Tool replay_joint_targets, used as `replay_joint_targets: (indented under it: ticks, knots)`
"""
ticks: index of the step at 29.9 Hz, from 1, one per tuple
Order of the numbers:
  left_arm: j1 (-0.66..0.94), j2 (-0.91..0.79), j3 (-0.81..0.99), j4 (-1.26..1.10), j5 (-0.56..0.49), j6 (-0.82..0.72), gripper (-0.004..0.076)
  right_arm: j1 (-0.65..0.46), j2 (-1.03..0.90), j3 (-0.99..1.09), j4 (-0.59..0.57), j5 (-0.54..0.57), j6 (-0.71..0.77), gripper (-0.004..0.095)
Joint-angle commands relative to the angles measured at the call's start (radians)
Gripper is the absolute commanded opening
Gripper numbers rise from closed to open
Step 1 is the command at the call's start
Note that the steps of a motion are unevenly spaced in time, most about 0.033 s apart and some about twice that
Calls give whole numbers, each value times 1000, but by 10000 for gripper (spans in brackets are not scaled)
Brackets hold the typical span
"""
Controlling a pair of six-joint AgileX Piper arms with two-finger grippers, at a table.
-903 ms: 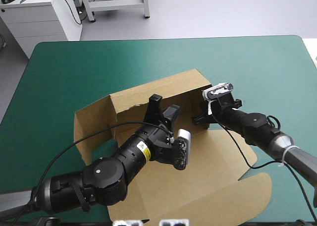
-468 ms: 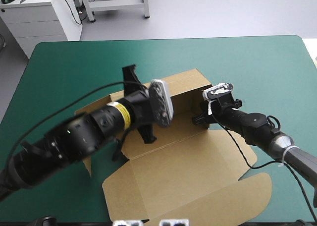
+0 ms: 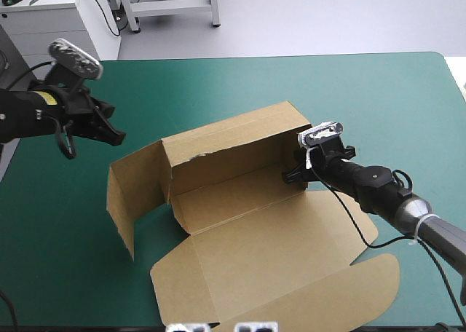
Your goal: Fold the box
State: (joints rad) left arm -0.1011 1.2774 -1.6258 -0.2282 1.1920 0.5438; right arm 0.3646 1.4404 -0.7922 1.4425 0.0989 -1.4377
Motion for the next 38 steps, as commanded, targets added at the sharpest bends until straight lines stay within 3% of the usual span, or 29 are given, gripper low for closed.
replay_joint_targets:
  ticks: [1, 5, 11, 13, 16, 19, 23, 26, 33, 38]
  knots:
    - [156, -31, -3, -148, -22, 6, 12, -1, -50, -36, 21, 14, 14, -14]
    - [248, -31, 9, -185, -26, 10, -3, -3, -91, -36, -26, 4, 14, -14]
    - [257, -31, 9, -208, -26, 10, -9, -3, -175, -36, -50, 20, 23, -14]
    - [257, -31, 9, -210, -26, 10, -9, -3, -191, -36, -70, 55, 28, -14]
    - [257, -31, 9, -210, -26, 16, -9, -3, -195, -42, -189, 157, 55, -14]
    - [257, -31, 9, -210, -26, 16, -9, -5, -190, -77, -396, 246, 227, -14]
    - [257, -31, 9, -217, -24, 16, -9, -34, -179, -175, -792, 399, 556, -14]
    - [257, -31, 9, -221, -22, 16, -9, -75, -170, -269, -969, 556, 768, -14]
    - [257, -31, 9, -221, -26, 16, -9, -175, -142, -434, -1089, 810, 1051, -14]
    - [257, -31, 9, -229, -35, 16, -9, -180, -87, -455, -1116, 869, 1118, -14]
